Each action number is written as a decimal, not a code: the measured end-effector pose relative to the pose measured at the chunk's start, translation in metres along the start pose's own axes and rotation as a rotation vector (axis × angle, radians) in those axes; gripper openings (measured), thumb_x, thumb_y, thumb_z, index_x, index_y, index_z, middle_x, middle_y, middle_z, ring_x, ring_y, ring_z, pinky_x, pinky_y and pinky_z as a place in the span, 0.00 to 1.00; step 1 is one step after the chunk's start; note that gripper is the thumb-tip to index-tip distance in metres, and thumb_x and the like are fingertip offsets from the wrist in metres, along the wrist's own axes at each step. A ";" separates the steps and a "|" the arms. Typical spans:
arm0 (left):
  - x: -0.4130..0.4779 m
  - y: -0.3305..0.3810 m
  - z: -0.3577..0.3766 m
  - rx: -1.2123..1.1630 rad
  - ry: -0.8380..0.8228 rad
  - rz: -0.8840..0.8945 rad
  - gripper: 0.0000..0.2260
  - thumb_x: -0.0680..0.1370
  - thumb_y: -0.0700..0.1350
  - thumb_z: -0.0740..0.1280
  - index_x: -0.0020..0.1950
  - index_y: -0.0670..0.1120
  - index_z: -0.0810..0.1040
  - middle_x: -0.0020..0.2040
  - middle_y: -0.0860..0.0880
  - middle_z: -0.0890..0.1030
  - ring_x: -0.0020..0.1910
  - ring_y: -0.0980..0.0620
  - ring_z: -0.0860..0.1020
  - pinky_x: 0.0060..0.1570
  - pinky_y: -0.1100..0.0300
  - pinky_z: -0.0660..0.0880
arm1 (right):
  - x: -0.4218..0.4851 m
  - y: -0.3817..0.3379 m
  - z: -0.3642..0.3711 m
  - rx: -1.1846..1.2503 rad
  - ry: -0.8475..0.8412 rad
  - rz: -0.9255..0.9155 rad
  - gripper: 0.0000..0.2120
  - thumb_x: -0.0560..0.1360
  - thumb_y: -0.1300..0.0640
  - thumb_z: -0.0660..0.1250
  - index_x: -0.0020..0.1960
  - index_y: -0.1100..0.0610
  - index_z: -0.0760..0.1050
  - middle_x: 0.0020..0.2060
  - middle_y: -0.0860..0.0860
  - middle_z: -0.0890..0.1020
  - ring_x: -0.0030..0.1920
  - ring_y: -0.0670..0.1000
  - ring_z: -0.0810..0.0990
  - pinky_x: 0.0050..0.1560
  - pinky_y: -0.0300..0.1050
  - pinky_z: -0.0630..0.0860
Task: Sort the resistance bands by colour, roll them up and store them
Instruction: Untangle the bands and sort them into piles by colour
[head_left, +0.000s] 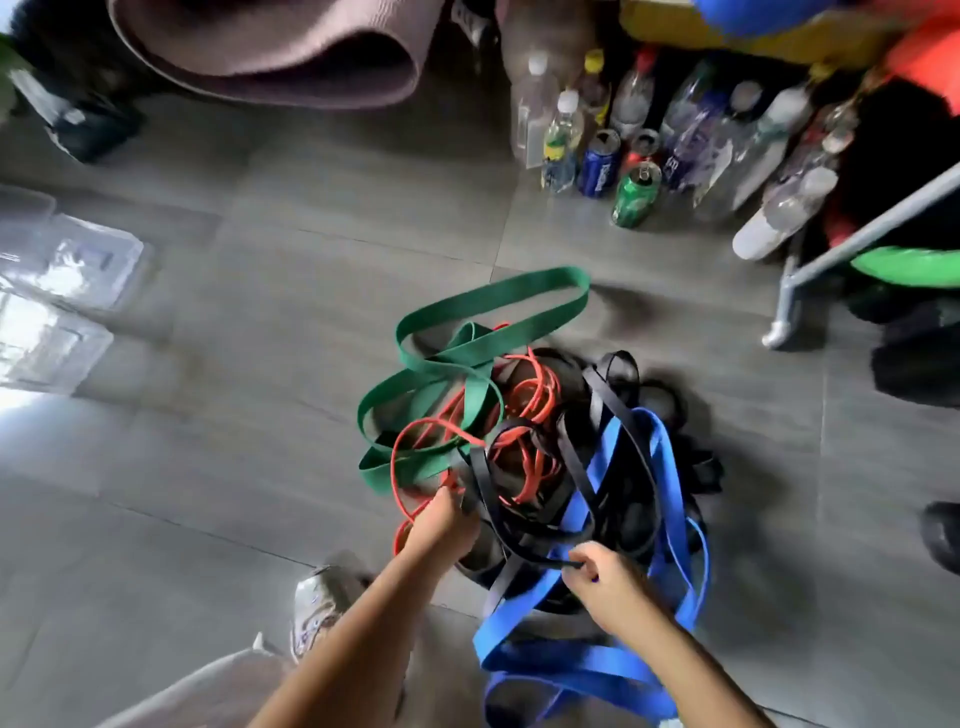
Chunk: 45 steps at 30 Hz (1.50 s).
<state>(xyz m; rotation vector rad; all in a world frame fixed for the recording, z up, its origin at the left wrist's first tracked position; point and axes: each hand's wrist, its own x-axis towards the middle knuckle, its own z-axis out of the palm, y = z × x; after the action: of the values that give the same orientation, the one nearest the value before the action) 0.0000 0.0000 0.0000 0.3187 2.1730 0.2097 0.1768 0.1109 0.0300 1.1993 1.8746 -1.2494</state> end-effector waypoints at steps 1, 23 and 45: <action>0.009 0.002 0.007 -0.078 0.026 -0.017 0.17 0.74 0.46 0.63 0.61 0.41 0.72 0.42 0.48 0.77 0.35 0.51 0.76 0.30 0.61 0.69 | 0.008 0.005 0.007 0.027 -0.004 -0.011 0.13 0.76 0.49 0.63 0.59 0.51 0.73 0.40 0.43 0.75 0.49 0.49 0.77 0.51 0.41 0.71; -0.077 0.015 0.019 -0.390 -0.117 0.287 0.07 0.68 0.35 0.69 0.42 0.42 0.74 0.31 0.48 0.73 0.28 0.53 0.70 0.25 0.65 0.65 | -0.055 0.036 0.037 0.106 0.388 -0.107 0.17 0.73 0.50 0.68 0.60 0.54 0.74 0.51 0.51 0.79 0.56 0.52 0.77 0.47 0.41 0.69; 0.018 0.069 -0.051 0.183 -0.220 0.263 0.10 0.72 0.47 0.71 0.45 0.43 0.74 0.36 0.48 0.76 0.31 0.53 0.75 0.23 0.66 0.70 | 0.015 -0.035 -0.144 -0.809 0.154 -0.154 0.18 0.74 0.50 0.64 0.62 0.55 0.71 0.55 0.53 0.75 0.55 0.55 0.75 0.48 0.46 0.71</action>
<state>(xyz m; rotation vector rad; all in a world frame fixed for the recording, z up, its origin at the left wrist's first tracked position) -0.0410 0.0698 0.0342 0.7004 1.9316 0.1152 0.1407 0.2431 0.0878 0.7216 2.2779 -0.3618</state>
